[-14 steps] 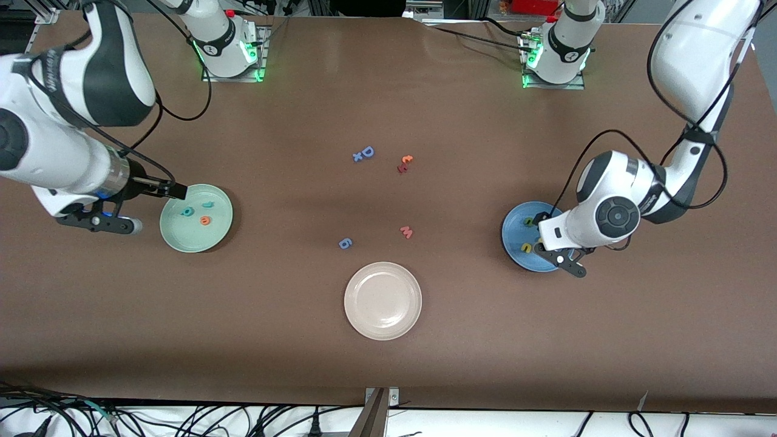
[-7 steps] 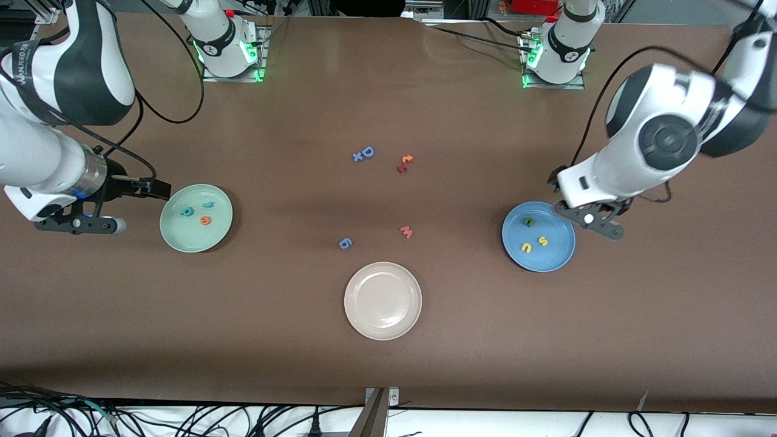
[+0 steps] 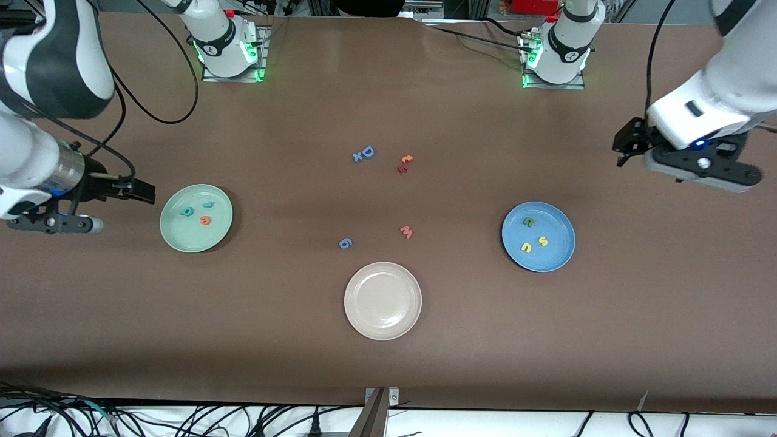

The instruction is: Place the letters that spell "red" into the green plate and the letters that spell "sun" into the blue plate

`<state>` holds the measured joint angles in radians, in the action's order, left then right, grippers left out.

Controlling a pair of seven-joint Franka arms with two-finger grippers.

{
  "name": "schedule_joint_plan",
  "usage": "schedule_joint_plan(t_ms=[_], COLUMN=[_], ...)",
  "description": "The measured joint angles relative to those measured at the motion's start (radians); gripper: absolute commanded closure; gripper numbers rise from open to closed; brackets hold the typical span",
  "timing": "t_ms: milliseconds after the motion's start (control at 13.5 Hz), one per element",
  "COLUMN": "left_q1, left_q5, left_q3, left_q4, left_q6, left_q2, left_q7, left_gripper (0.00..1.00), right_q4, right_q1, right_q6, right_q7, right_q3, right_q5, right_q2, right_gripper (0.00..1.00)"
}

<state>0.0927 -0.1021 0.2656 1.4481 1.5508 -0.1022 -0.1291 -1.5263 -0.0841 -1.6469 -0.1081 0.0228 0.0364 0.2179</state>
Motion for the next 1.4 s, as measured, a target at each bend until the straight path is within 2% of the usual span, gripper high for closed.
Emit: schedule_joint_plan(t_ms=[148,296,517,665,1182,1404], left_q1=[-0.073,-0.097,-0.106,-0.117,-0.126,-0.122], left_q5=[0.057,0.065,0.065,0.065,0.065,0.065], left_q3=[-0.130,-0.178,-0.181,-0.181,-0.185,-0.189], left_q4=[0.011,0.054,0.188,0.229,0.217,0.214], left_q6=[0.000,0.034,0.139,0.150,0.112,0.094], left_q2=[0.022,0.045,0.119,0.153,0.173,0.174], left_q7=[0.000,0.000,0.026,0.037,0.056,0.068], left_gripper=[0.00,0.00,0.00,0.00,0.00,0.00], right_q4=[0.008,0.008,0.008,0.007,0.007,0.007], right_q1=[0.001,0.005,0.045,0.075,0.094,0.093], right_q6=[0.041,0.086,0.112,0.106,0.099,0.103], right_q7=[0.000,-0.001,-0.001,-0.001,0.000,-0.001], right_q3=[0.000,-0.001,-0.001,0.008,0.079,0.074], right_q5=[0.000,0.001,0.001,0.001,-0.003,-0.004], right_q2=[-0.060,-0.113,-0.142,-0.139,-0.135,-0.135], right_gripper=[0.00,0.00,0.00,0.00,0.00,0.00])
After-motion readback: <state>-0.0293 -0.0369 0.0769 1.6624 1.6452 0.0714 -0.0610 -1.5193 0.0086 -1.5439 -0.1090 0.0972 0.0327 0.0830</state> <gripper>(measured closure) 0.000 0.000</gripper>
